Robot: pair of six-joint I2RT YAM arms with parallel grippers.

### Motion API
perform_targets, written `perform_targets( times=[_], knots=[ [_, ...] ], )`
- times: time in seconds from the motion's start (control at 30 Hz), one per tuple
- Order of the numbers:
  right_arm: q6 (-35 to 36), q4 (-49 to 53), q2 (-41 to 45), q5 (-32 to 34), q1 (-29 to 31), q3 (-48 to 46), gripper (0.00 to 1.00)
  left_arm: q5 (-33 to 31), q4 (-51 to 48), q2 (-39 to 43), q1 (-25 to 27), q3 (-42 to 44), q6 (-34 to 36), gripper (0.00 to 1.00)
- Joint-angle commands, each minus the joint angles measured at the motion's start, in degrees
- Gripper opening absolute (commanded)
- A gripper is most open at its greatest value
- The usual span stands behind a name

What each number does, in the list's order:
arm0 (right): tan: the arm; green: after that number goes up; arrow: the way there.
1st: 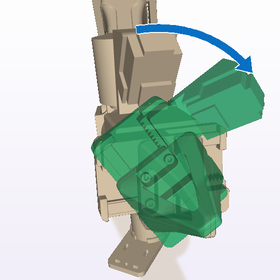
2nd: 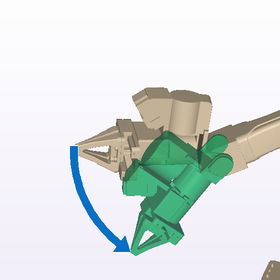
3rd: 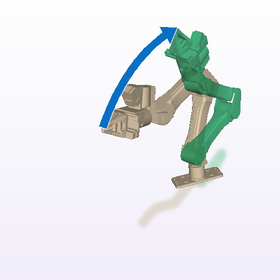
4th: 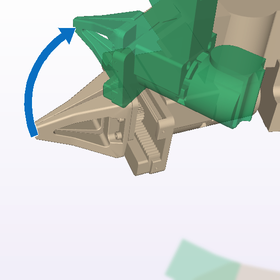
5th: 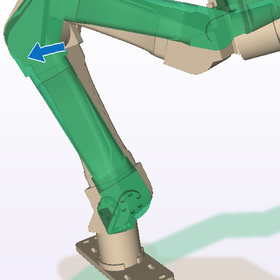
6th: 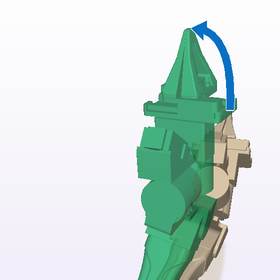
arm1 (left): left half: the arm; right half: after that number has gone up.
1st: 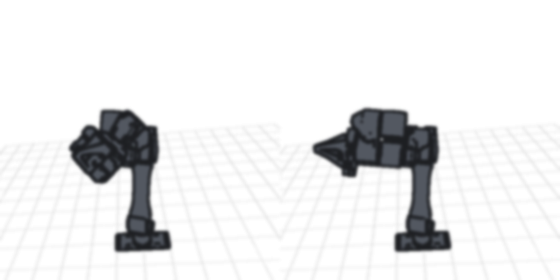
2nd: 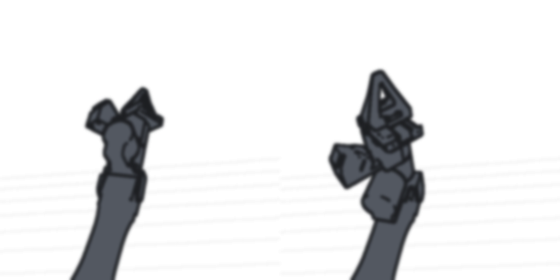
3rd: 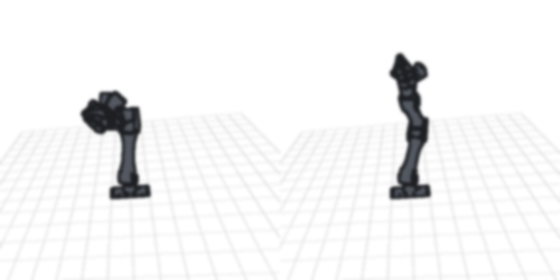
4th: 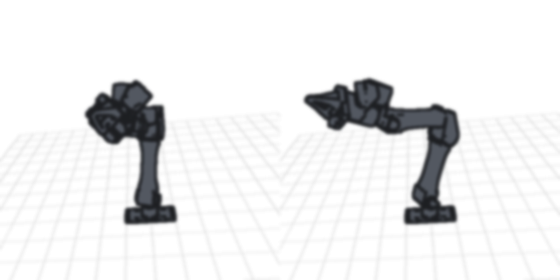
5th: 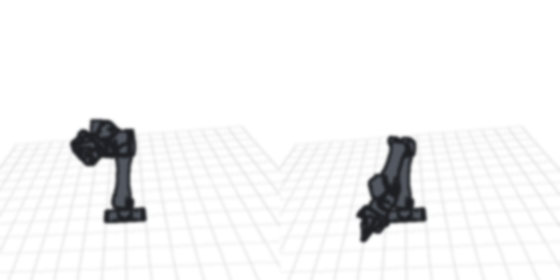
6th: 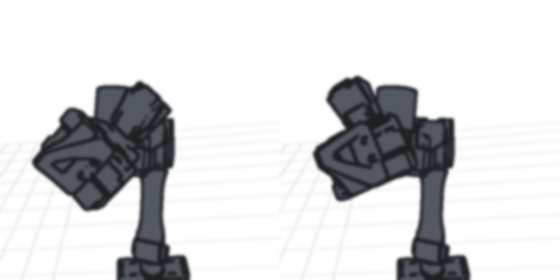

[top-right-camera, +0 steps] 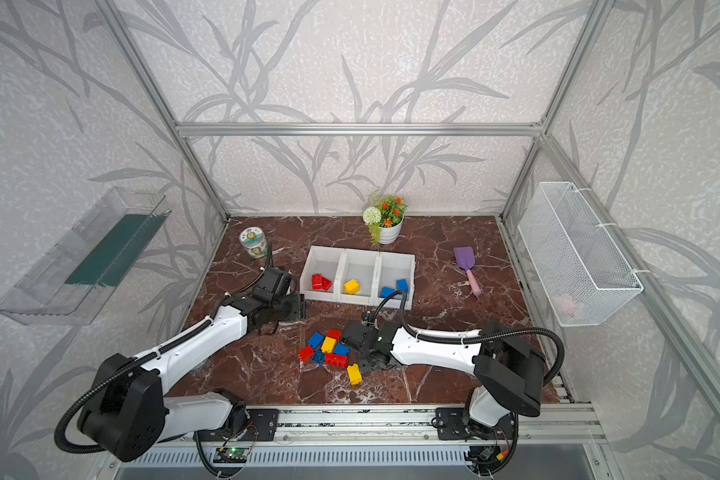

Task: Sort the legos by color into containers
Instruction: 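Carry the yellow brick with the right gripper over the middle compartment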

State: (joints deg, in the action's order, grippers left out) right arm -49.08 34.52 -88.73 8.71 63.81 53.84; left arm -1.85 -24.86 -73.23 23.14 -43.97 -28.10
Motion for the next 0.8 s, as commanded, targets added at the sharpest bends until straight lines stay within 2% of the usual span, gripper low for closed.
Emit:
perform_targets(
  times=[0.0, 0.17, 0.33, 0.47, 0.63, 0.77],
  knots=[
    [4.03, 2.26, 3.13, 2.19, -2.25, 4.13, 0.39, -0.19, -0.66, 1.8, -0.28, 0.81, -0.62, 0.69],
    [12.15, -1.4, 1.94, 1.89, -9.24, 10.03, 0.39, 0.88, -1.13, 2.47, -0.3, 0.61, -0.51, 0.69],
    [19.59, -1.39, -4.21, 0.28, -15.82, 19.46, 0.39, 2.8, -0.82, 3.45, -0.28, 0.96, -0.3, 0.69],
    [21.29, -1.97, -11.91, -2.84, -19.93, 26.45, 0.4, 5.26, -0.22, 3.6, -0.26, 1.48, -0.19, 0.69],
    [22.41, -0.56, -20.53, -4.67, -21.51, 34.06, 0.4, 5.26, -0.46, 5.17, -0.2, 2.65, -0.84, 0.69],
    [22.02, 0.44, -23.73, -4.86, -22.27, 37.71, 0.4, 4.88, -0.79, 7.08, -0.21, 3.75, -1.55, 0.69]
  ],
)
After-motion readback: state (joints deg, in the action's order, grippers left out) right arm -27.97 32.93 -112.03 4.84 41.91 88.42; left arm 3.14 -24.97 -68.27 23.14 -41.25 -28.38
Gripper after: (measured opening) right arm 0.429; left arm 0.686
